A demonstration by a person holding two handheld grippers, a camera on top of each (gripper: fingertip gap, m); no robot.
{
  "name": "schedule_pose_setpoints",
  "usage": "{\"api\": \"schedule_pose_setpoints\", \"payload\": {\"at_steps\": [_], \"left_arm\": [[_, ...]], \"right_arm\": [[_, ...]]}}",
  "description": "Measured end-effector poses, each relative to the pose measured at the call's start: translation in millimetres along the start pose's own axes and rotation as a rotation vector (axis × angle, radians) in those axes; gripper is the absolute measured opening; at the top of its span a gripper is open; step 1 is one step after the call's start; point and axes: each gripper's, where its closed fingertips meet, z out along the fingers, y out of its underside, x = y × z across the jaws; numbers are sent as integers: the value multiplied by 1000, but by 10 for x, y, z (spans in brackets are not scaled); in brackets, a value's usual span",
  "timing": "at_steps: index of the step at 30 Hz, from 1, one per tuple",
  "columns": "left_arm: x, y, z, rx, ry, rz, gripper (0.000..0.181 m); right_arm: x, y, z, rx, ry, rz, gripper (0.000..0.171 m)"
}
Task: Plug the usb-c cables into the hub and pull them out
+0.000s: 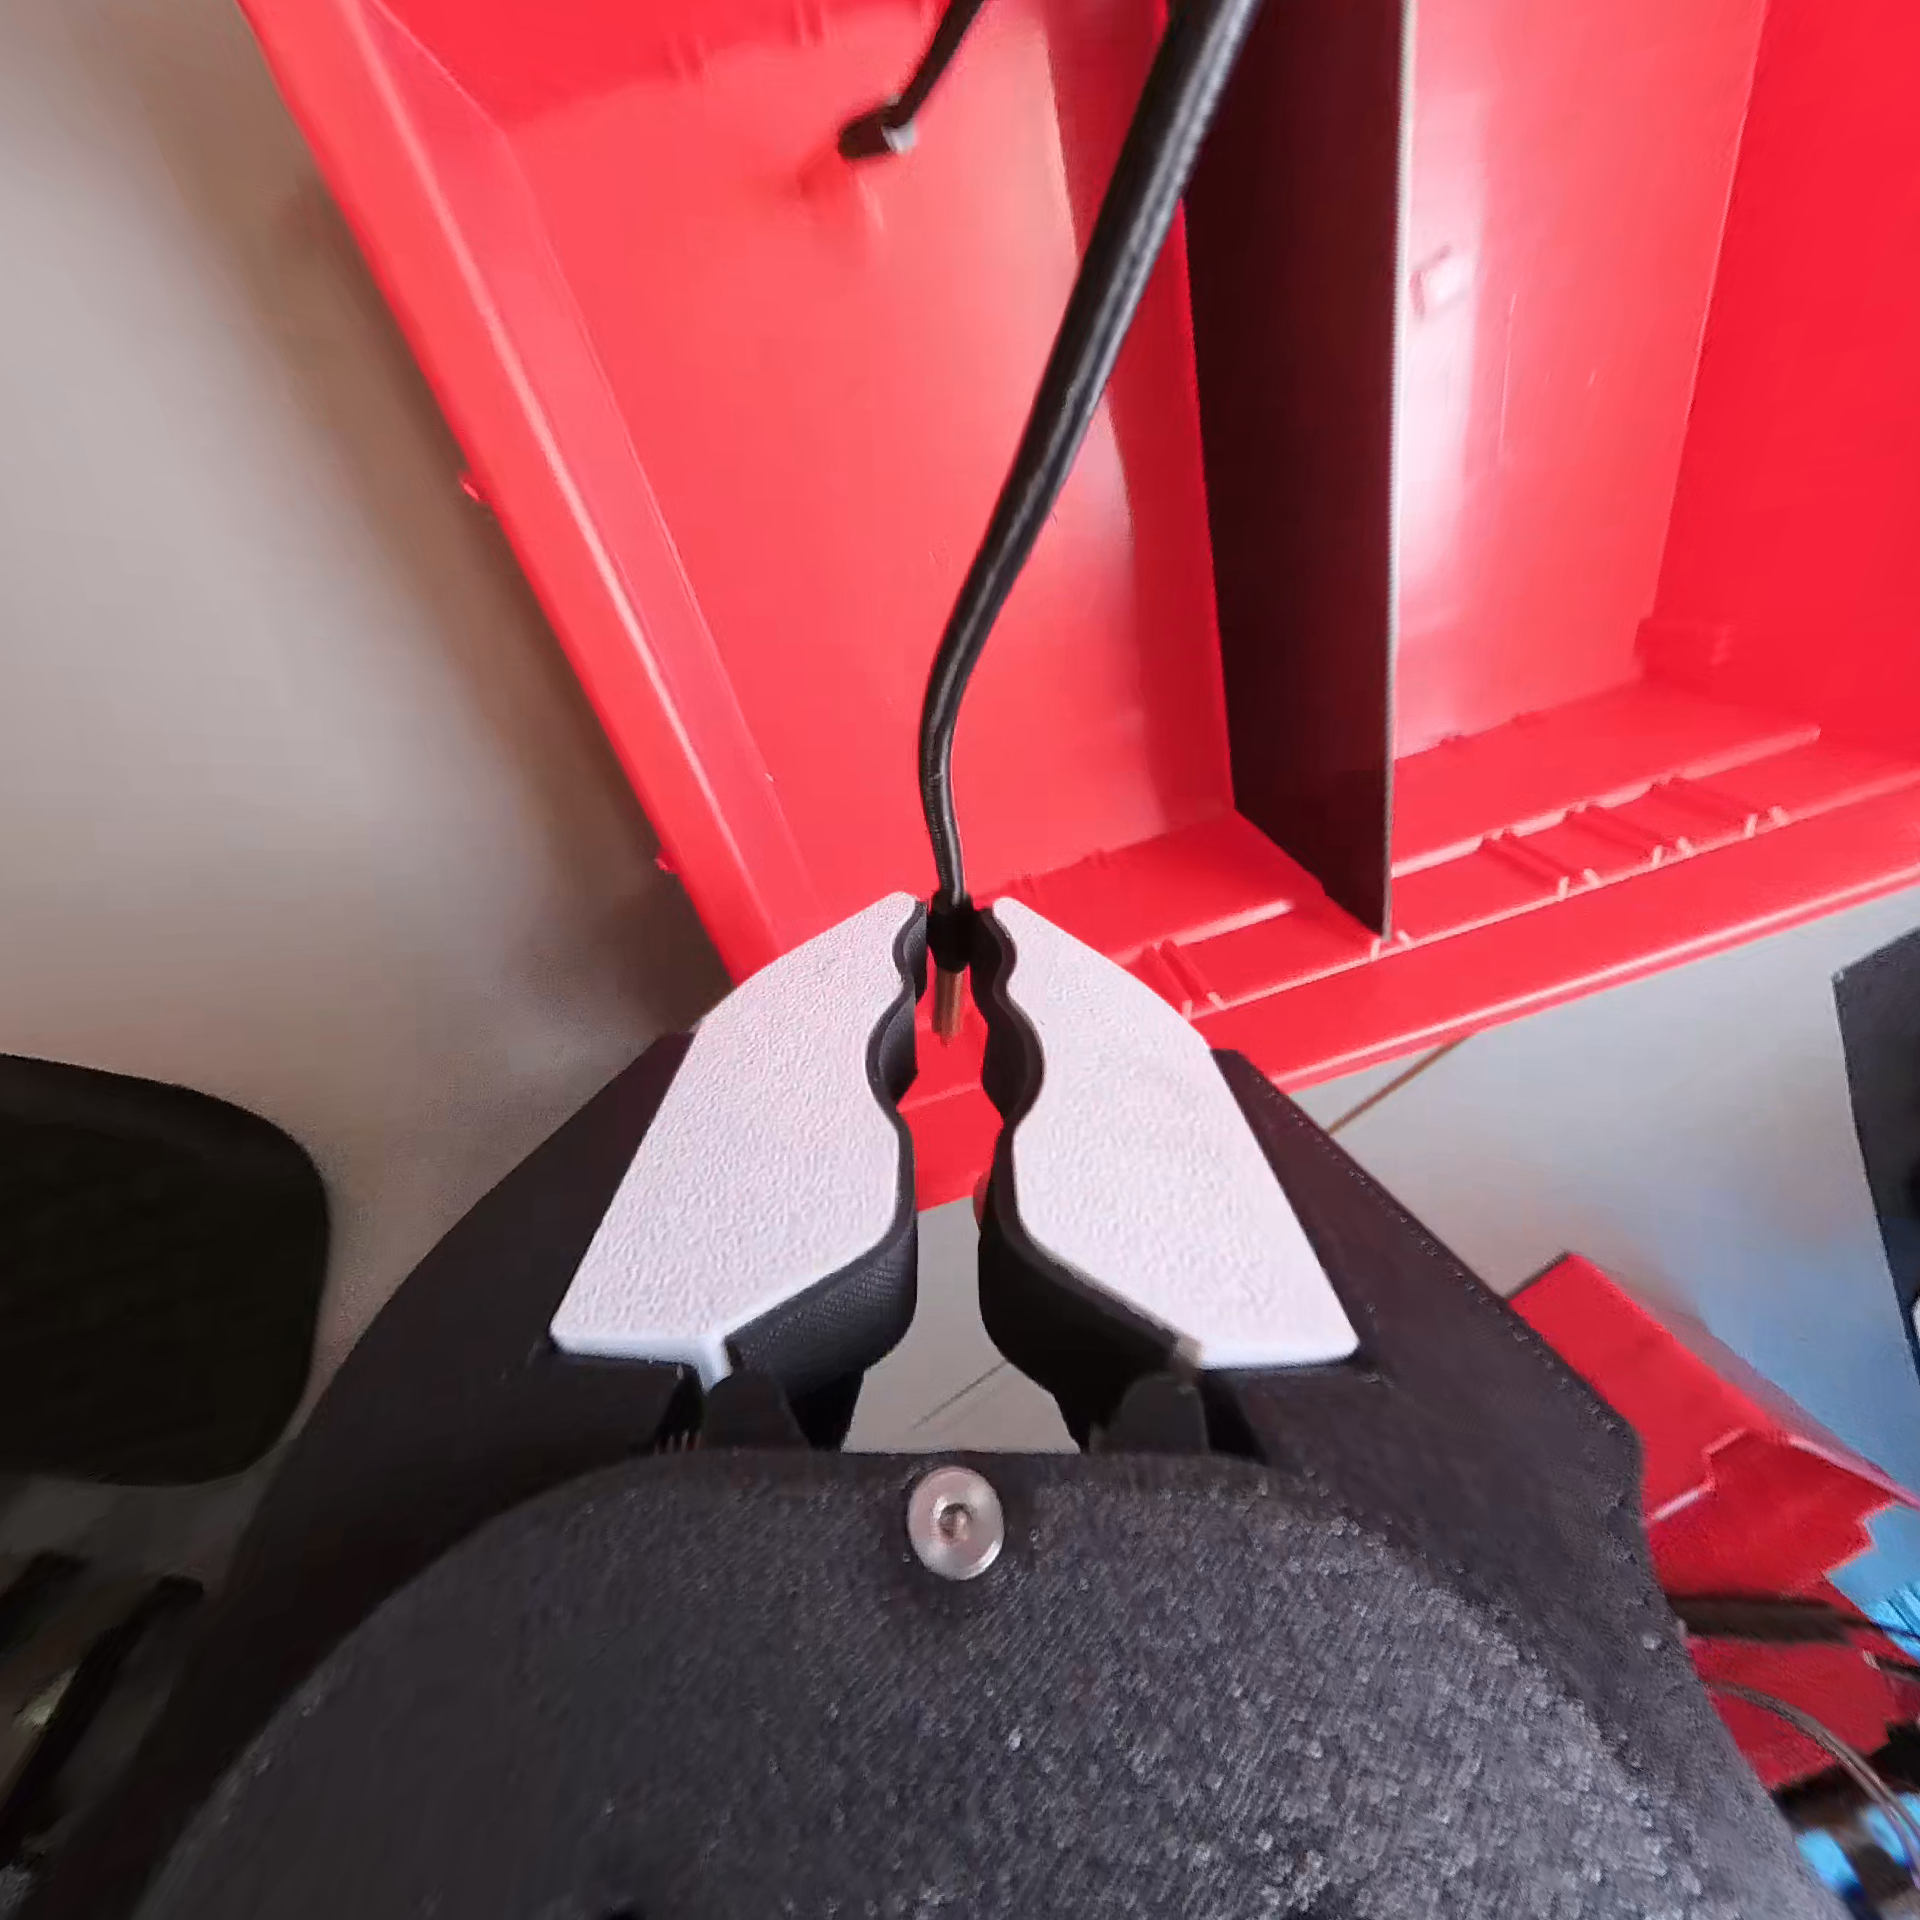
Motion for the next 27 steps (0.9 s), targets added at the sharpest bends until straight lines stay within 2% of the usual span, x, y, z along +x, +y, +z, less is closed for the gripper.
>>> {"api": "schedule_pose_setpoints", "payload": {"at_steps": [2, 4, 6, 9, 10, 12, 15, 18, 21, 25, 27], "left_arm": [[-8, -24, -1, 15, 0, -13, 9], [1, -27, 9, 20, 4, -26, 9], [2, -22, 17, 24, -2, -30, 10], [-7, -29, 44, 48, 4, -61, 9], [-14, -29, 57, 59, 7, -75, 9], [-21, -25, 86, 78, 16, -99, 9], [0, -31, 137, 122, 49, -145, 9], [89, -34, 198, 165, 108, -167, 10], [221, 15, 262, 161, 169, -148, 10], [375, 141, 331, 107, 237, -96, 9], [434, 215, 362, 72, 268, -83, 9]], "right_arm": [[88, 48, 90, -3, 46, 1, 8], [213, -38, 104, 67, 125, 5, 13], [265, -141, 34, 150, 149, 26, 39], [301, -287, -206, 324, 162, 56, 56], [282, -352, -344, 415, 164, 66, 57], [40, -585, -786, 736, 89, 90, 58], [-669, -794, -1483, 1210, -83, 33, 52], [-1366, -865, -1773, 1453, -160, -56, 49], [-1835, -1005, -1864, 1555, -157, -159, 44], [-2062, -1183, -1784, 1450, -82, -343, 40], [-2182, -1197, -1827, 1445, -150, -392, 29]]}}
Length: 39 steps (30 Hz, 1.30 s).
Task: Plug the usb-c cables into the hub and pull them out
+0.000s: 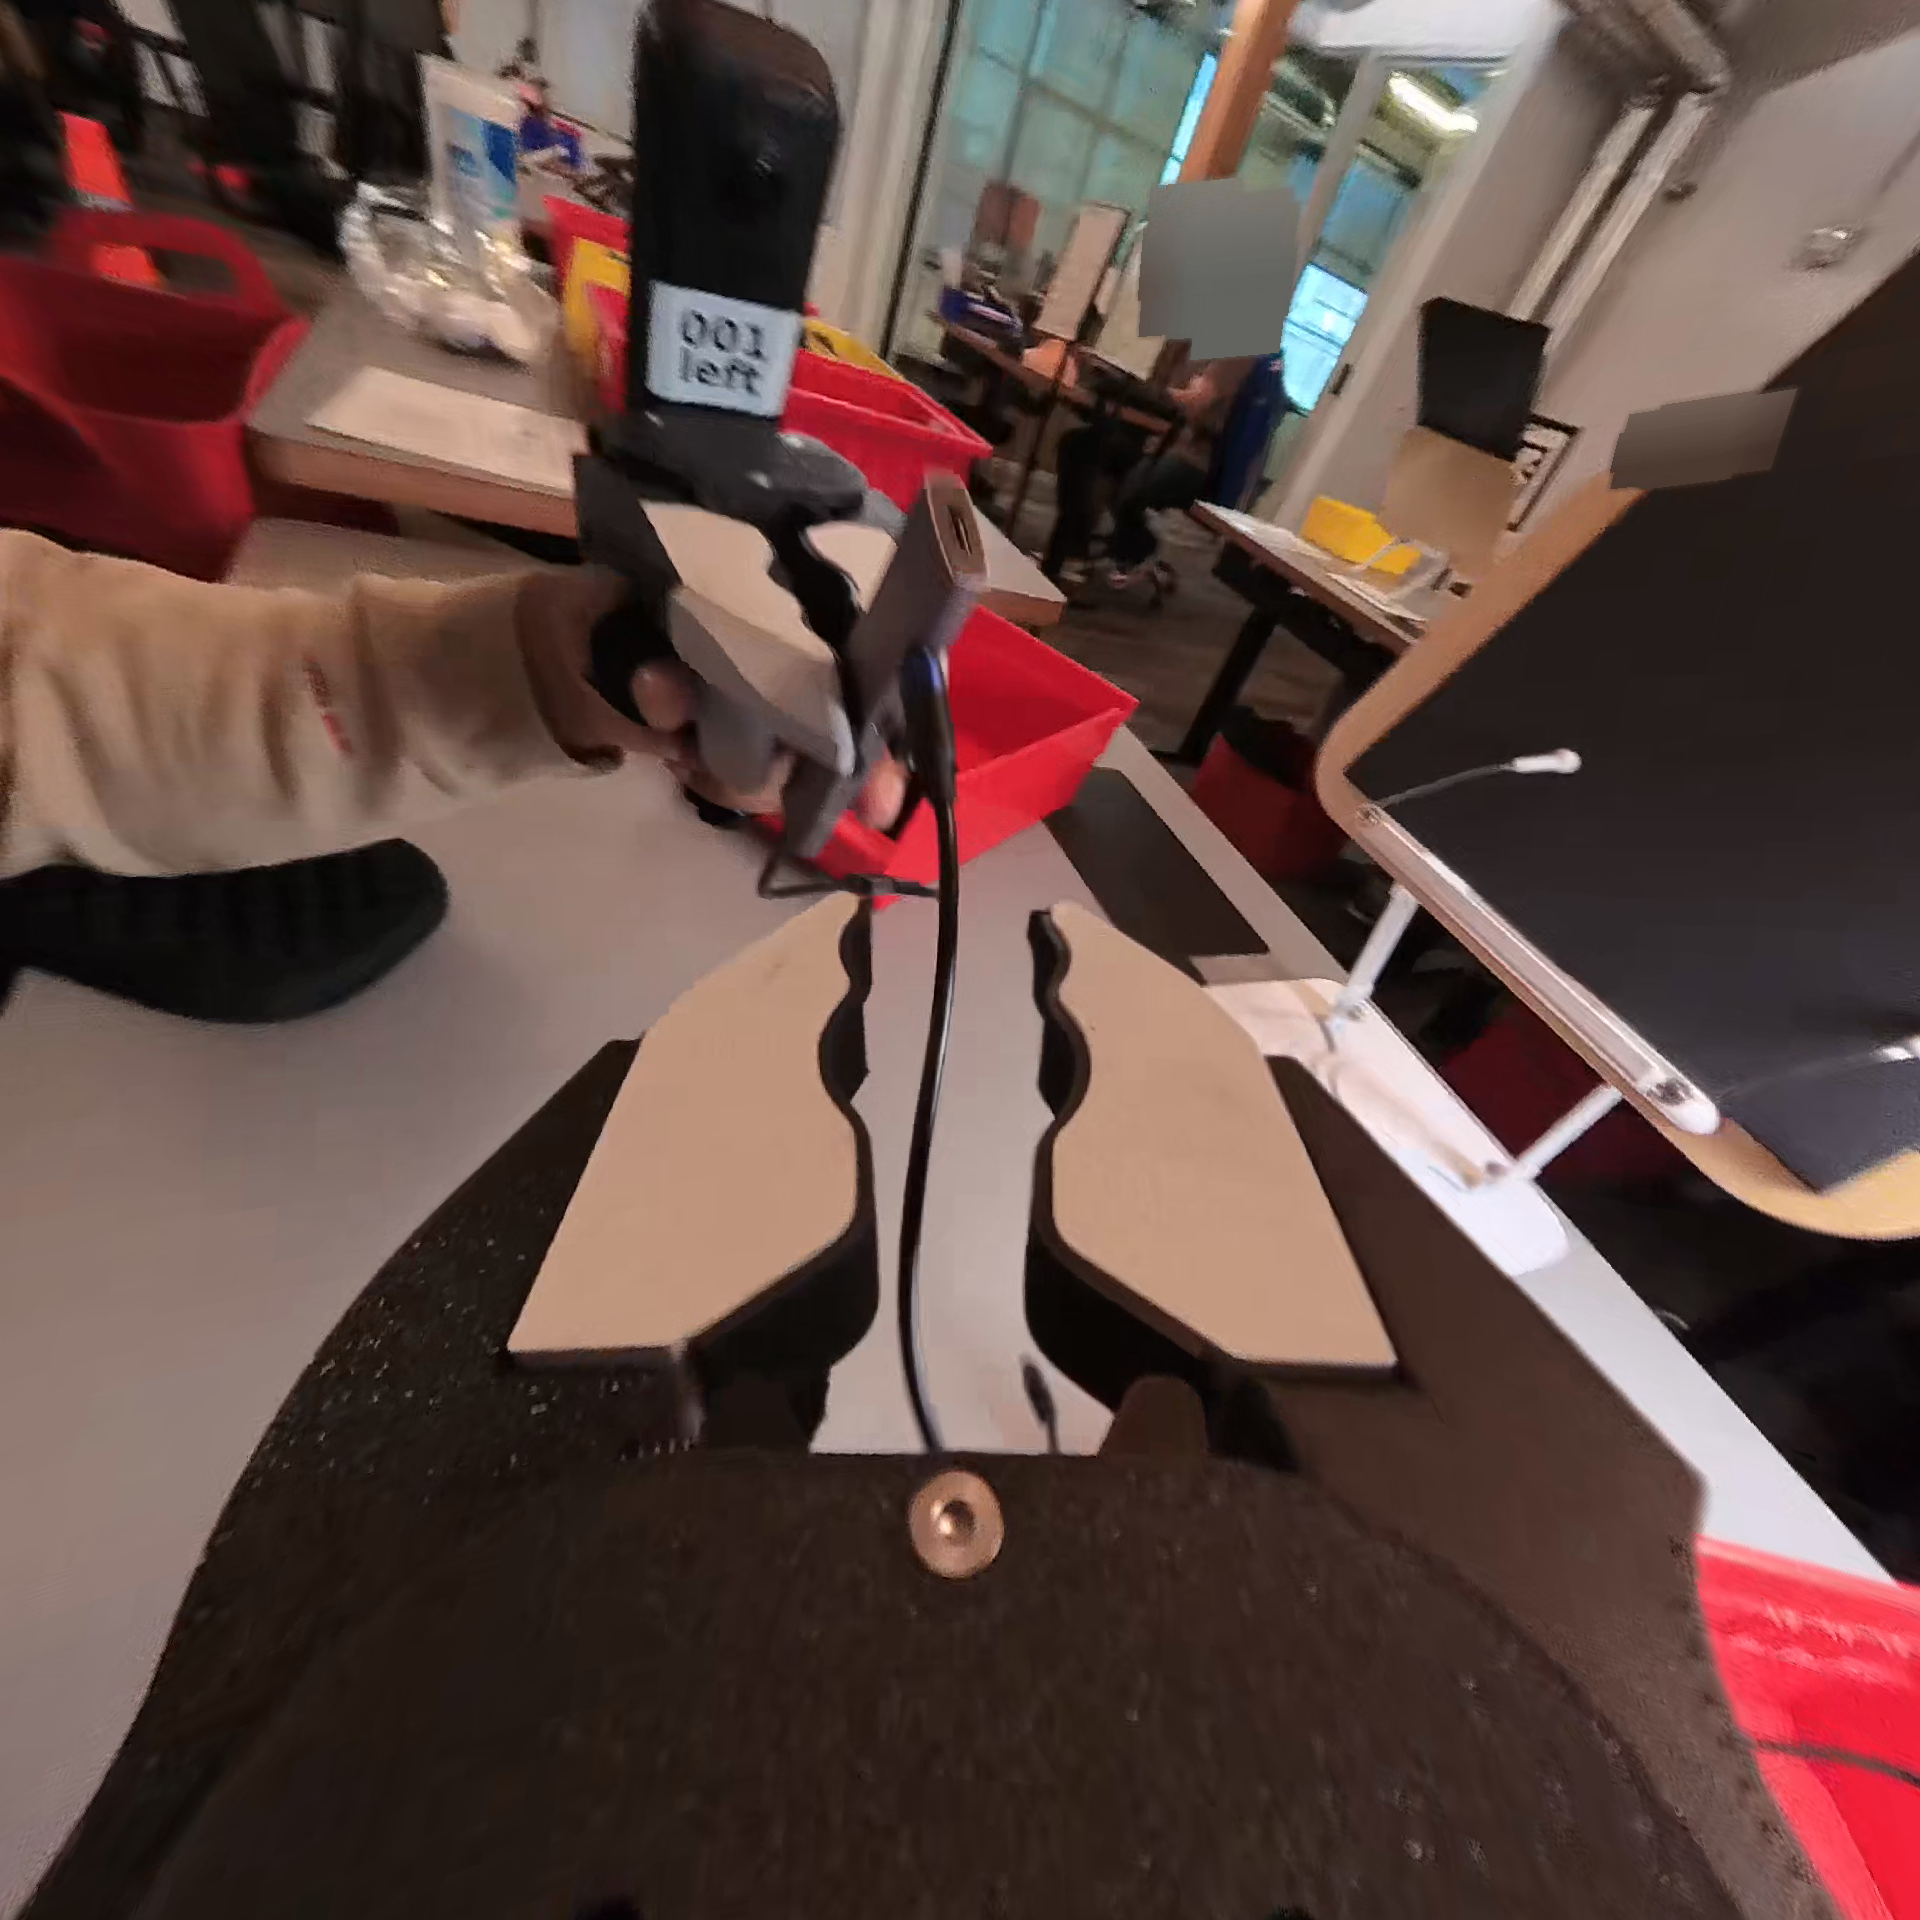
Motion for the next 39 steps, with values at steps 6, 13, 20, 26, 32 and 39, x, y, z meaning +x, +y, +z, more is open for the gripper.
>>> {"api": "schedule_pose_setpoints", "payload": {"at_steps": [6, 13, 20, 26, 32, 39], "left_arm": [[53, 145, 86, -56, 27, 29, 9], [14, 120, 25, -43, 16, 36, 10], [13, 129, -26, -54, 17, 60, 9], [44, 247, 61, -103, 19, 78, 9], [70, 193, 40, -125, -18, 138, 26], [86, 234, 23, -244, -71, 283, 10]], "right_arm": [[-85, 64, 109, -7, -78, -10, 3], [-159, -40, 168, -6, -222, -3, 15], [-118, -27, 259, -89, -185, -48, 20], [-167, -13, 240, -60, -207, -36, 7], [-222, 30, 278, -68, -219, -52, 6], [-294, 59, 301, -79, -236, -97, 7]]}}
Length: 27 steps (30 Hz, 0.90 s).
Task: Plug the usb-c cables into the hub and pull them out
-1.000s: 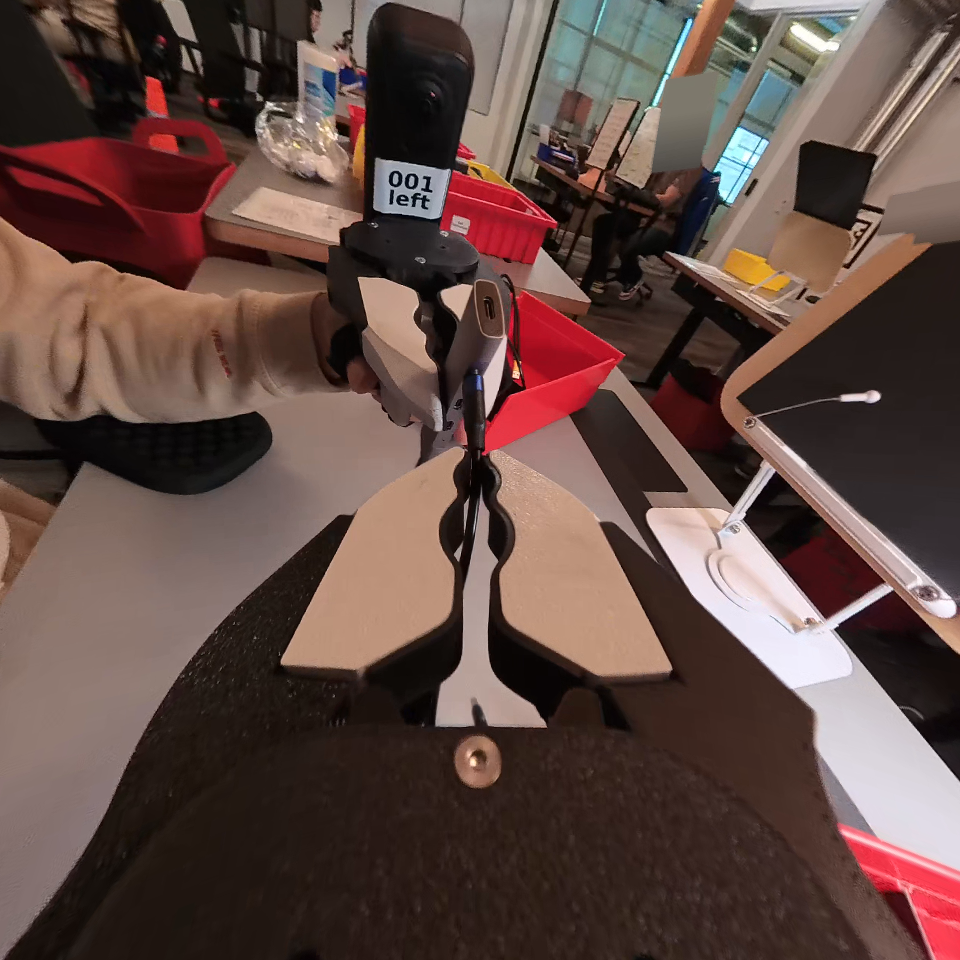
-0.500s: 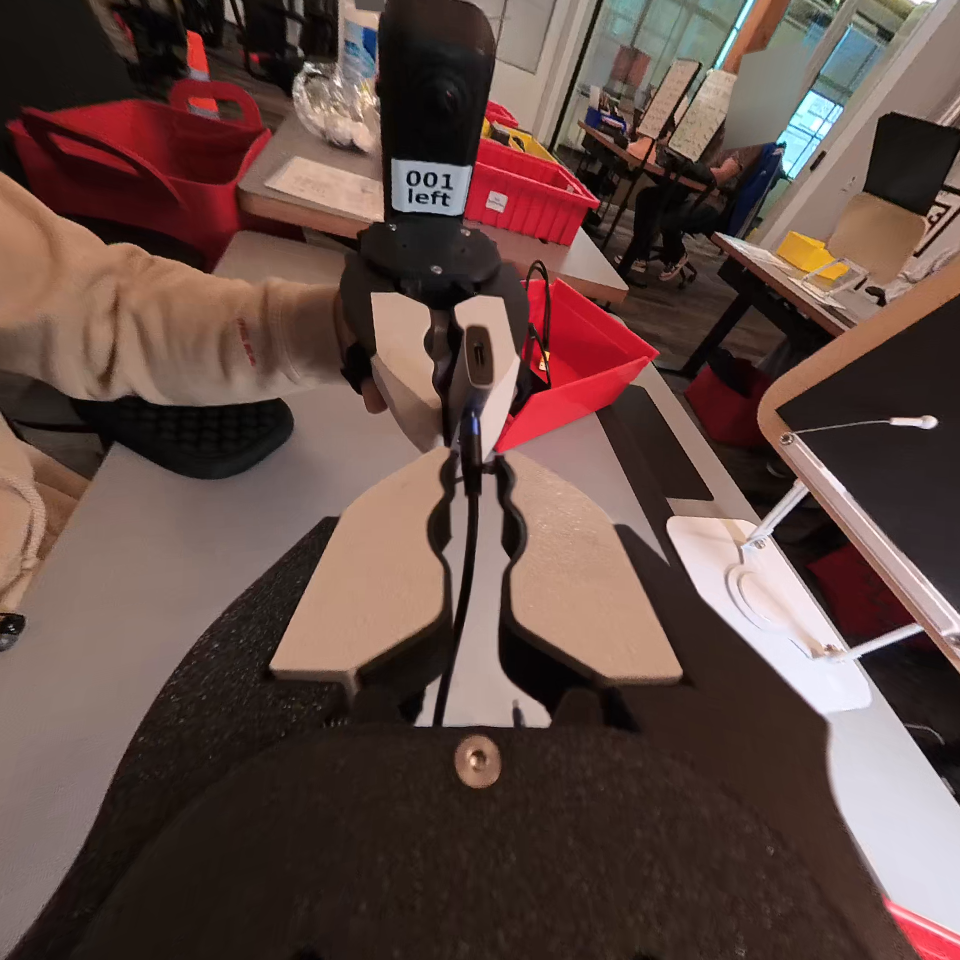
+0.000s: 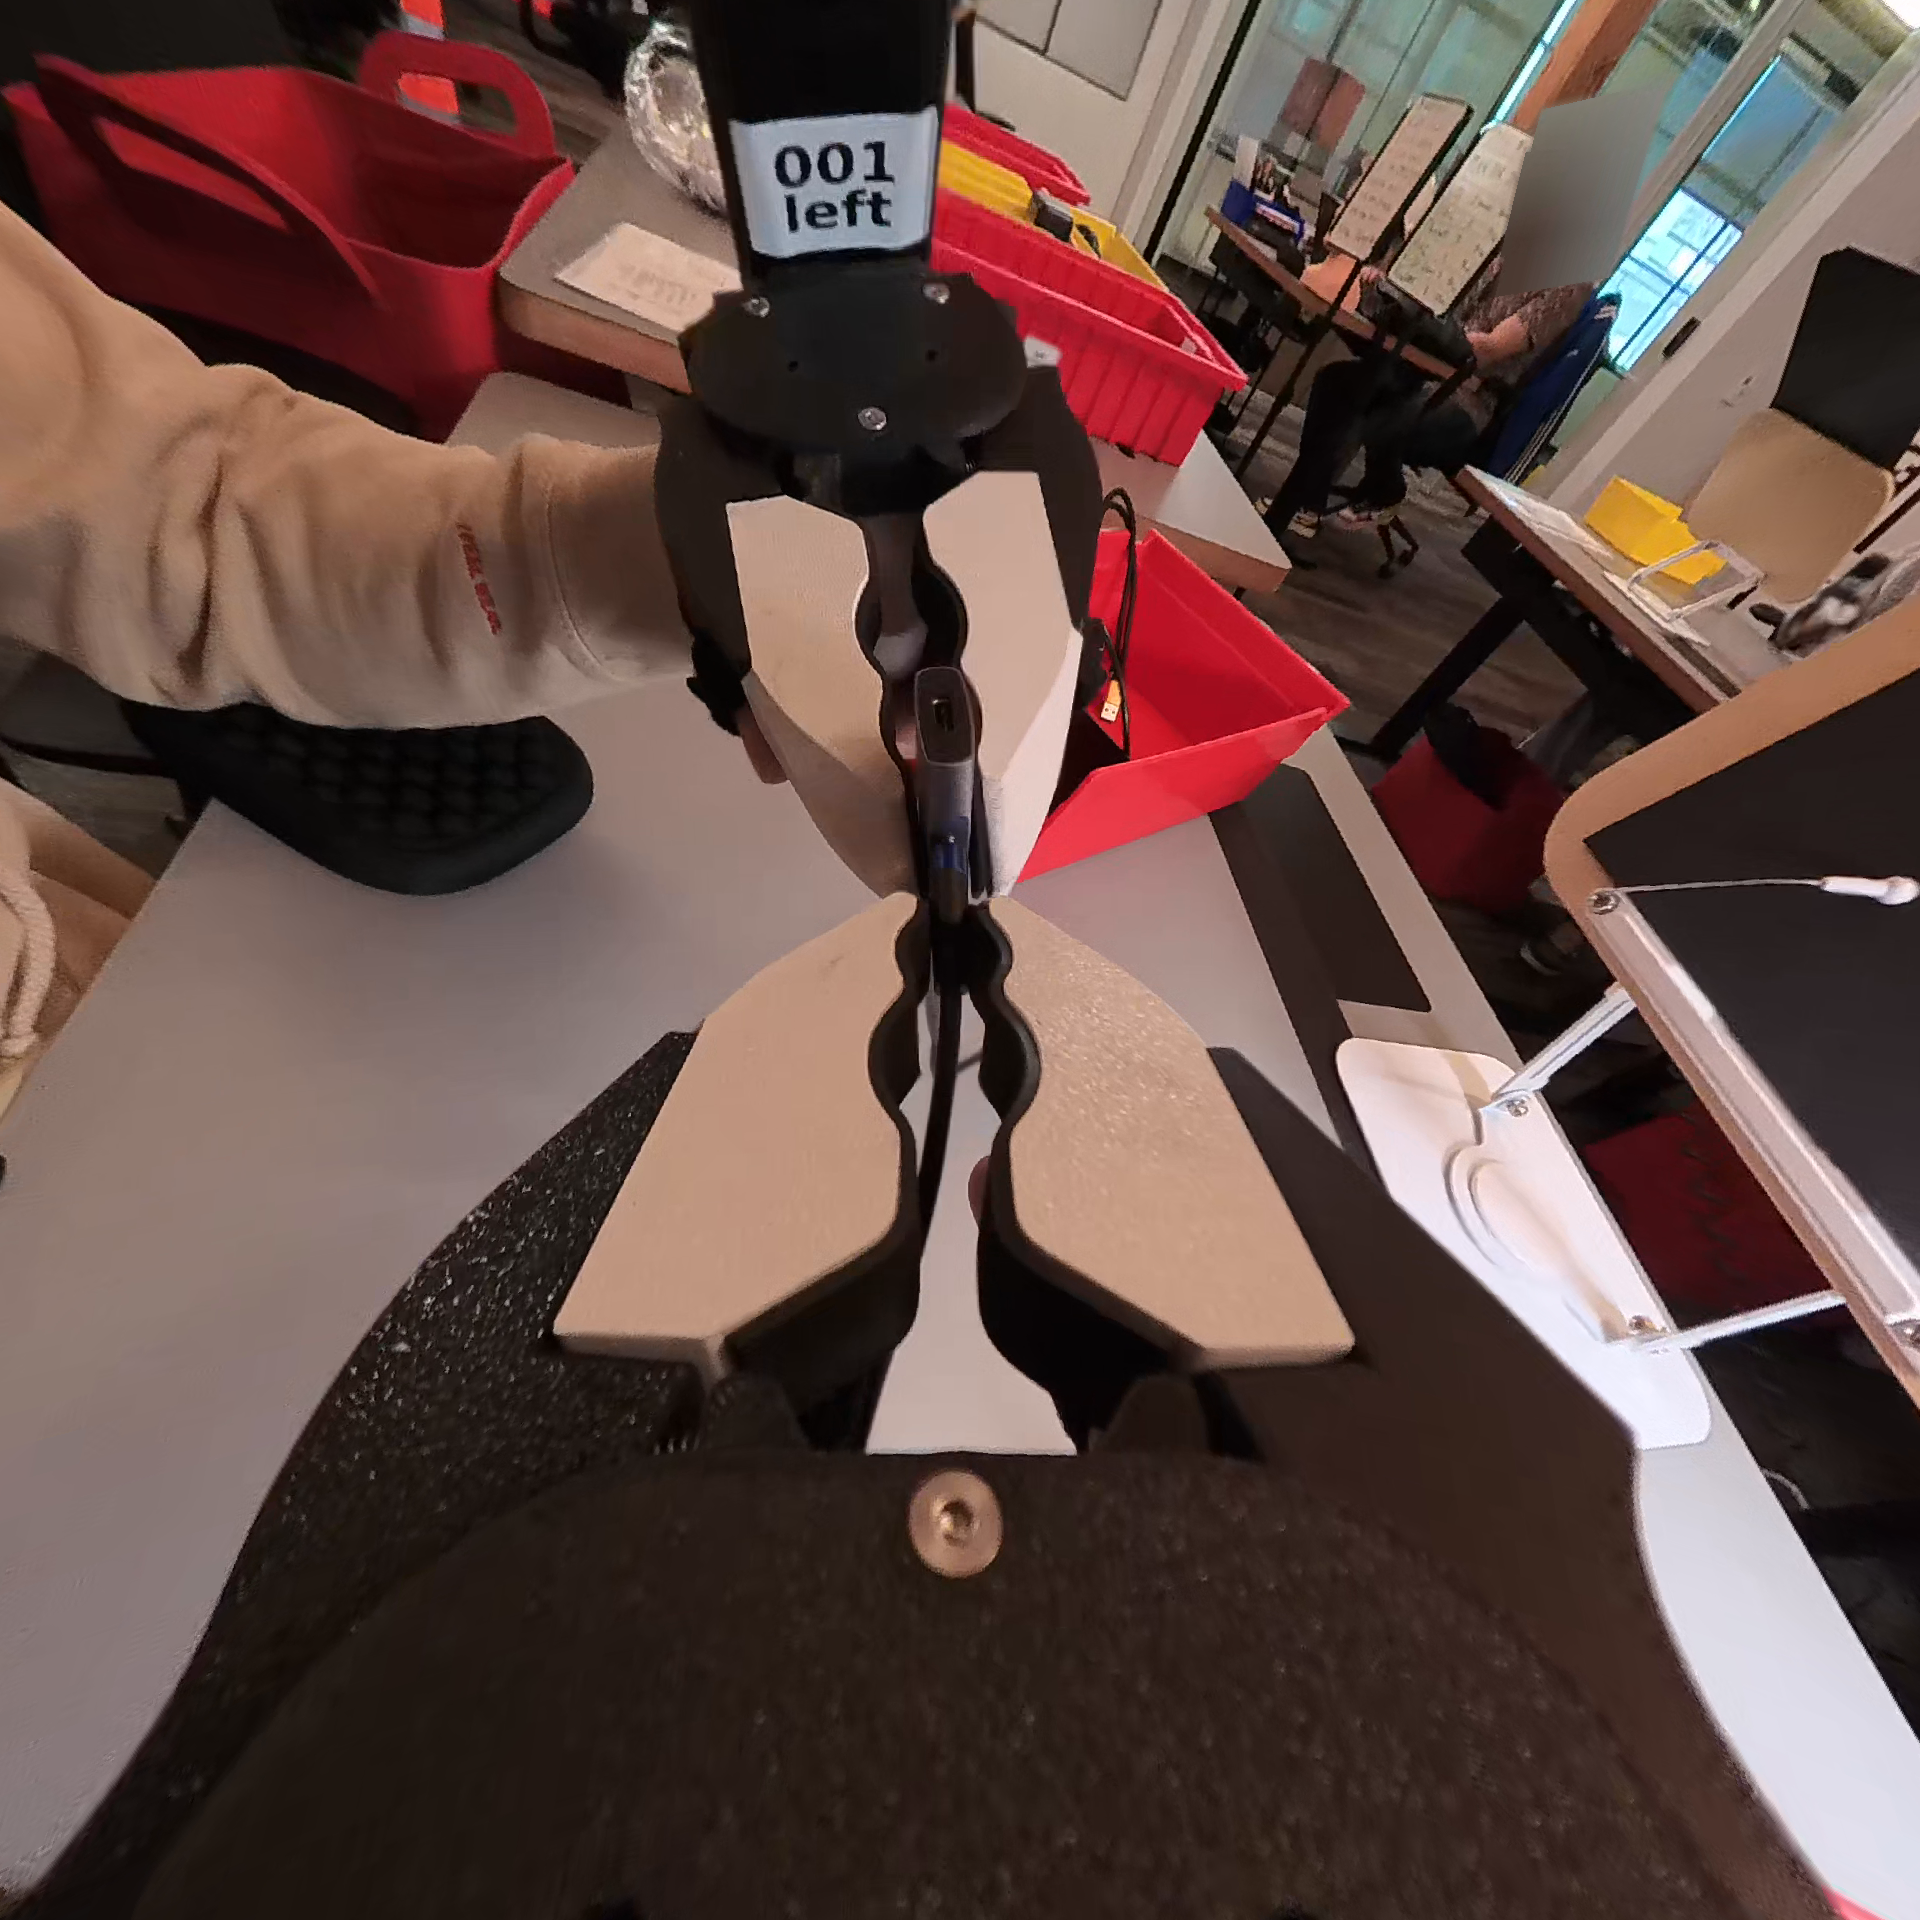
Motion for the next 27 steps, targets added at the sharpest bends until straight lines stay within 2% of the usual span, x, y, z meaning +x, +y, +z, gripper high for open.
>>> {"api": "schedule_pose_setpoints", "payload": {"at_steps": [5, 16, 17, 18, 19, 20, 22, 25, 27], "left_arm": [[-31, 12, -61, -44, -13, -11, 10], [-39, -272, -114, 27, -59, -66, 10], [-148, -432, -314, 135, -92, -107, 9], [-299, -647, -694, 272, -122, -166, 9], [-407, -753, -1062, 330, -181, -157, 9], [-437, -726, -1255, 283, -252, -90, 9], [-380, -723, -1299, 223, -295, -7, 10], [-423, -812, -1222, 259, -317, -25, 10], [-434, -771, -1182, 285, -285, -77, 10]], "right_arm": [[22, 15, 60, 60, -32, 9, 7], [16, -122, -59, 173, -66, 2, 7], [137, 62, -89, 73, 0, -2, 7], [315, 320, -218, 4, 77, 19, 6], [323, 355, -399, 106, 33, 124, 6], [295, 240, -562, 224, 8, 174, 6], [249, -30, -643, 246, 38, 89, 7], [253, -447, -674, 278, 82, -13, 7], [249, -511, -708, 276, 106, -23, 7]]}}
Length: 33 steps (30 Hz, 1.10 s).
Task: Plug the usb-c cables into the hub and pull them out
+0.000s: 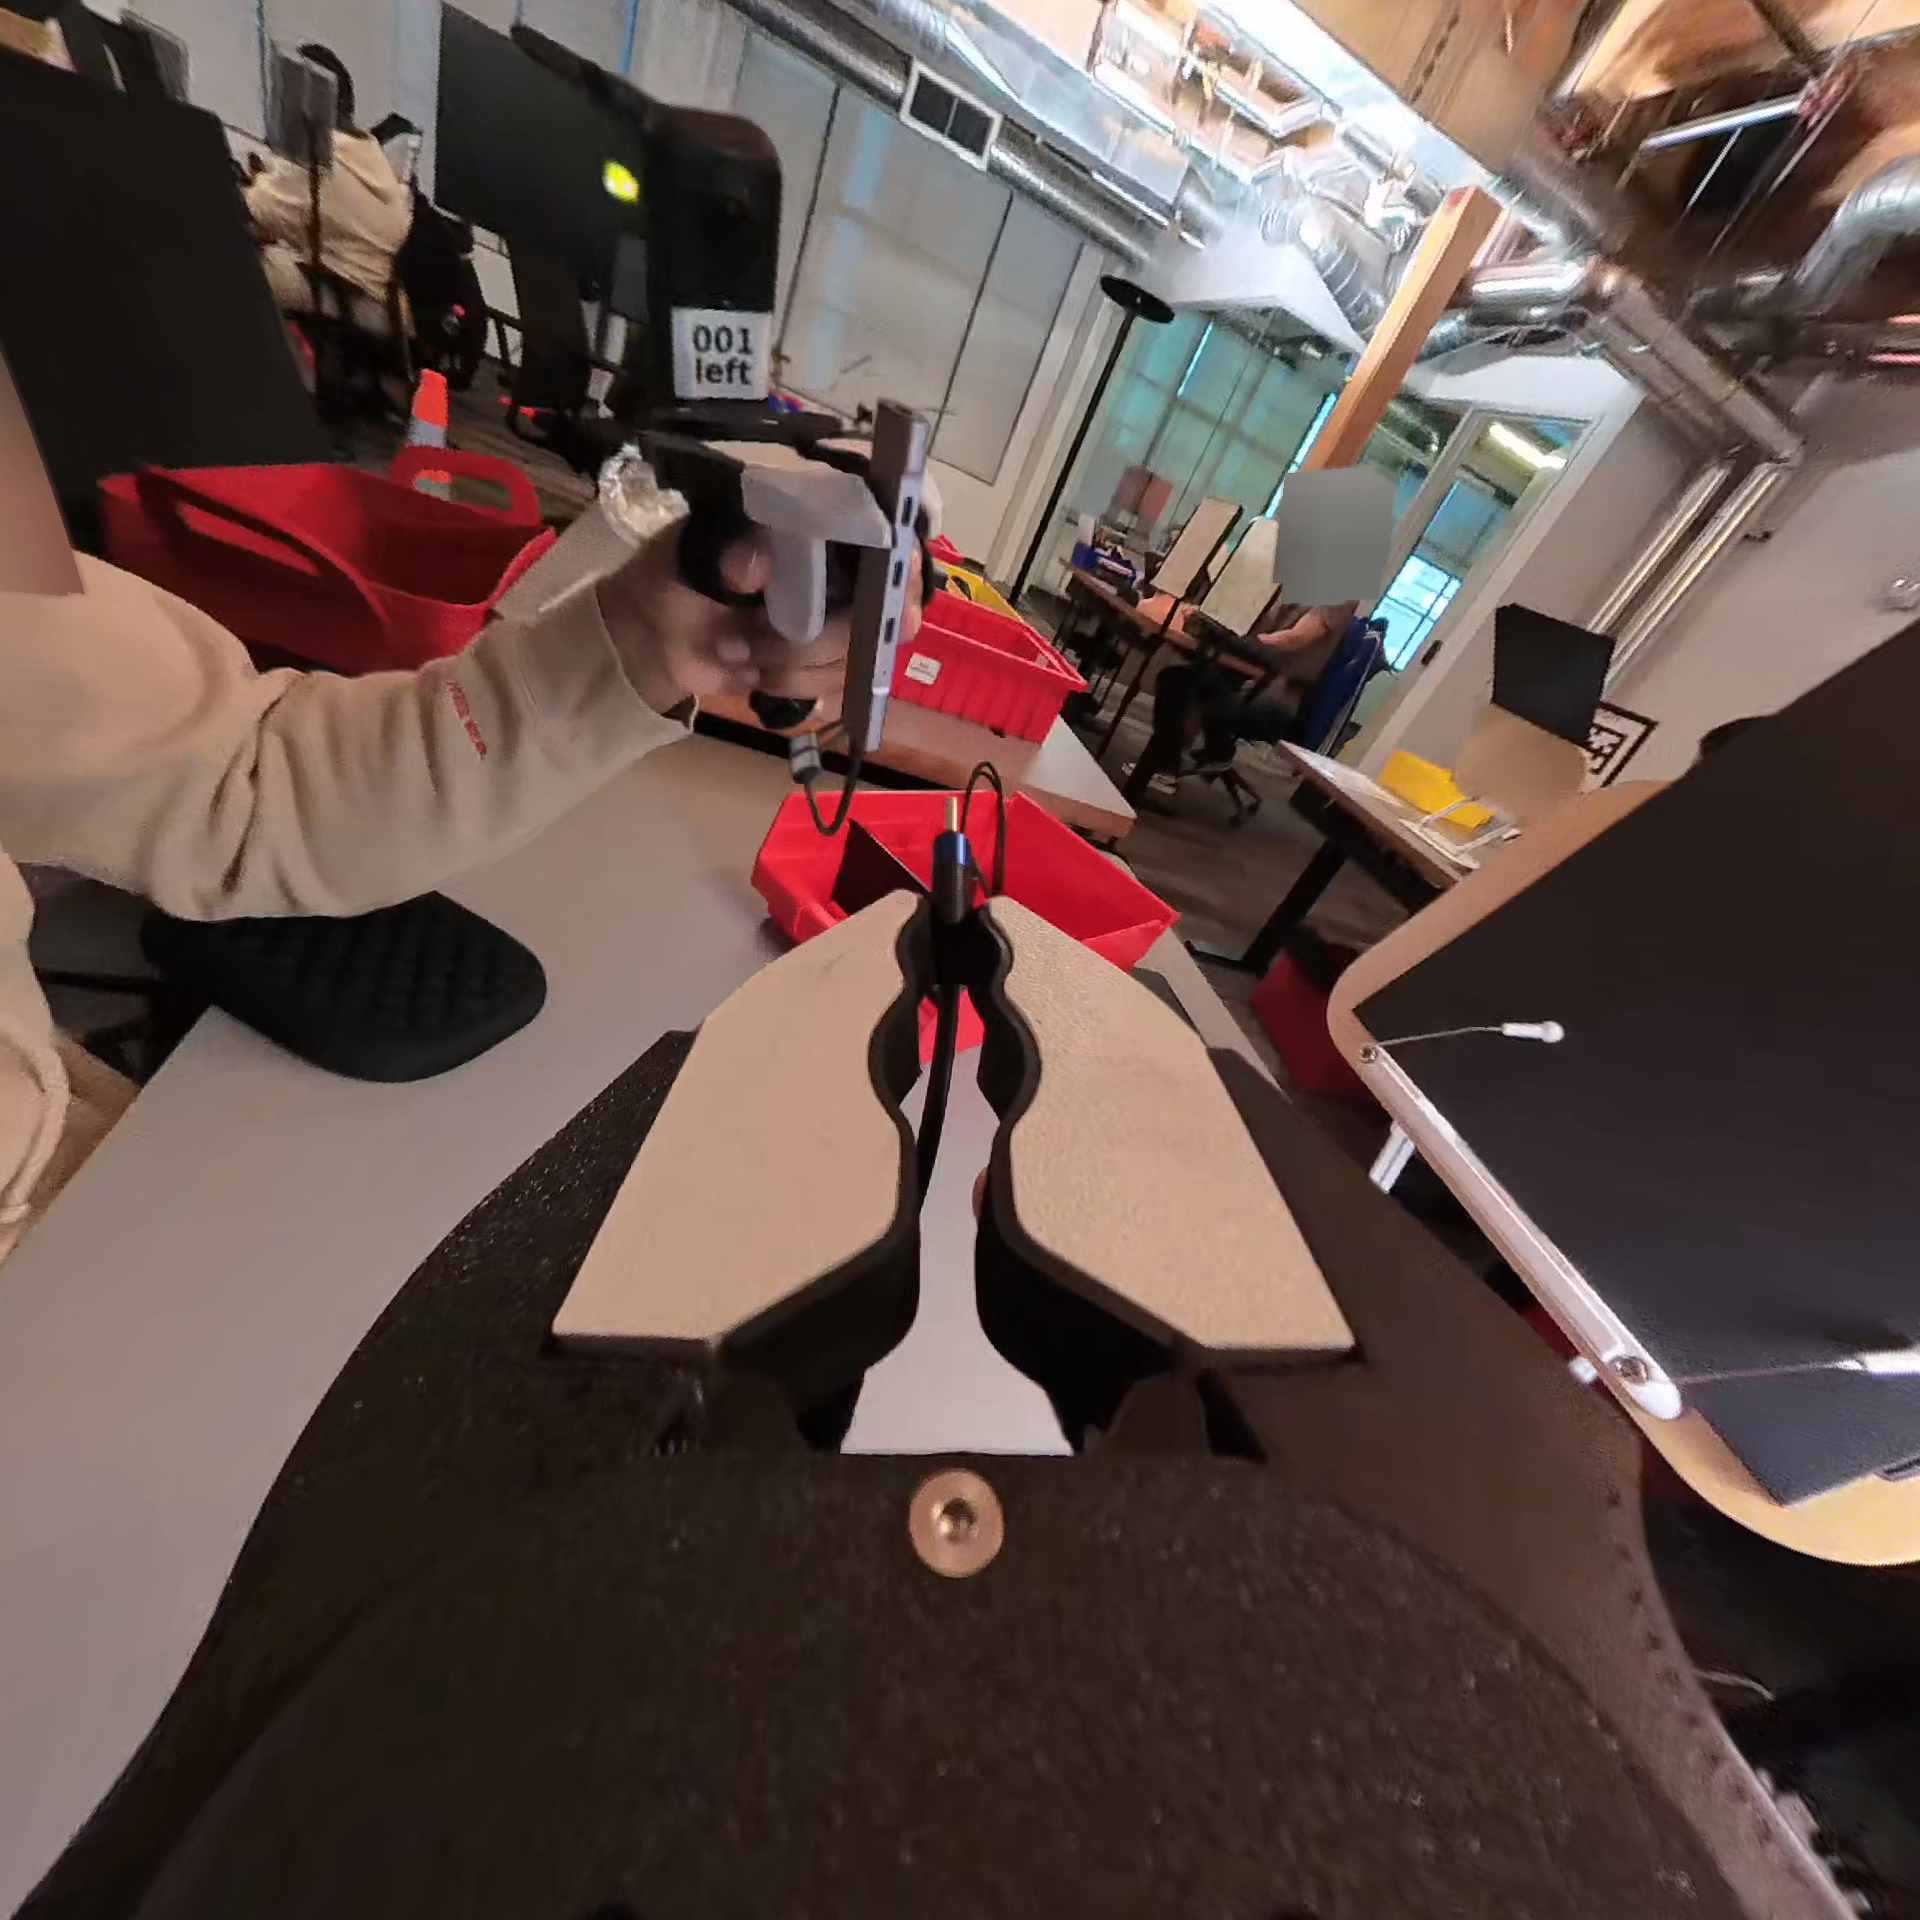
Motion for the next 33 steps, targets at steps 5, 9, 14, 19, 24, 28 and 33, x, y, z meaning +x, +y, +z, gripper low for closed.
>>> {"api": "schedule_pose_setpoints", "payload": {"at_steps": [5, 9, 14, 19, 24, 28, 33], "left_arm": [[-128, 88, -17, -3, -36, -30, 10], [-118, 131, 5, -23, -44, -3, 10], [-124, 182, 28, -41, -51, 8, 10], [-183, 174, 9, -27, -67, -5, 10], [-235, 193, -25, -32, -81, -5, 10], [-259, 155, -82, -20, -90, -2, 10], [-275, 156, -82, -9, -84, -21, 10]], "right_arm": [[189, 163, -135, -3, 69, 79, 6], [380, 338, -205, -20, 137, 119, 7], [588, 480, -270, -46, 241, 144, 7], [1044, 368, -510, -86, 375, 157, 6], [1443, 453, -678, -283, 393, 165, 7], [1631, 479, -923, -314, 448, 207, 7], [1777, 1067, -1307, -522, 533, 265, 7]]}}
